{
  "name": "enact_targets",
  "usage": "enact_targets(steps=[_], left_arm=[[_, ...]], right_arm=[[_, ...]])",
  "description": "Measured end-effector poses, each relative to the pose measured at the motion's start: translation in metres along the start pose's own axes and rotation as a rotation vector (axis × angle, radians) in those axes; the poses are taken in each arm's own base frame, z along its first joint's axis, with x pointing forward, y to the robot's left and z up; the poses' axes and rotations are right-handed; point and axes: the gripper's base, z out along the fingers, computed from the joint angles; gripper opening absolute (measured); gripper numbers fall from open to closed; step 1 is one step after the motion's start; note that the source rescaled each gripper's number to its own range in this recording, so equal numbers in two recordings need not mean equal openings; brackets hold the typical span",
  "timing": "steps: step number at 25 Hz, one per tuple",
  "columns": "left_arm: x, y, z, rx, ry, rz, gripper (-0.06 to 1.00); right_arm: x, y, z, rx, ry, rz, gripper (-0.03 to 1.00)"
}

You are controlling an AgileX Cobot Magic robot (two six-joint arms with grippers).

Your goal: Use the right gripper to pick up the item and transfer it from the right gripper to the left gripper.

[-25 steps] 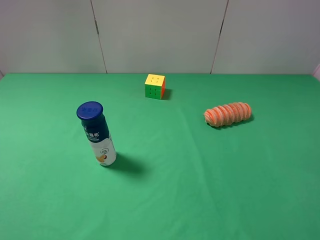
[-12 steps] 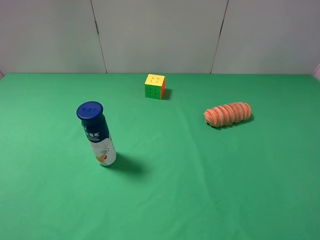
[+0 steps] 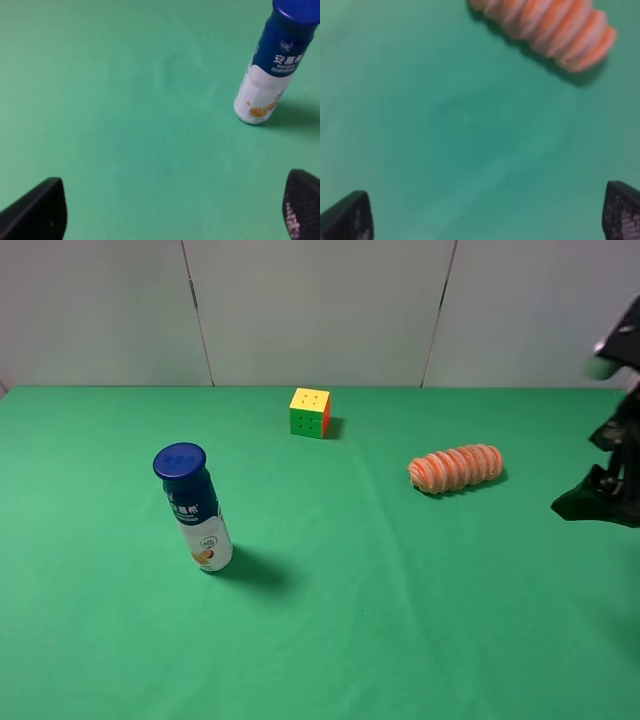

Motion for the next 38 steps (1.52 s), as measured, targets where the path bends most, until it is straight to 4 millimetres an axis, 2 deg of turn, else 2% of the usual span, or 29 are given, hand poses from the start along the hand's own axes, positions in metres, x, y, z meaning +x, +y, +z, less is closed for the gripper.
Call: enact_targets(steps=[6, 14, 23, 32, 38], left_arm=[[0.000, 0.000, 0.000, 0.000, 0.000, 0.000, 1.00], [0.000, 0.000, 0.000, 0.000, 0.000, 0.000, 1.00], [0.000, 0.000, 0.000, 0.000, 0.000, 0.000, 1.00], [0.000, 0.000, 0.000, 0.000, 0.000, 0.000, 1.00], [0.000, 0.000, 0.000, 0.001, -0.001, 0.000, 1.00]], right_arm=[[-0.028, -0.043, 0.055, -0.123, 0.035, -0.206, 1.00], [-0.049, -0.080, 0.096, -0.129, 0.045, -0.361, 1.00], [-0.055, -0.082, 0.133, -0.110, 0.048, -0.457, 1.00], [-0.072, -0.089, 0.152, -0.129, 0.042, -0.492, 1.00], [-0.069, -0.087, 0.170, -0.167, 0.066, -0.502, 1.00]])
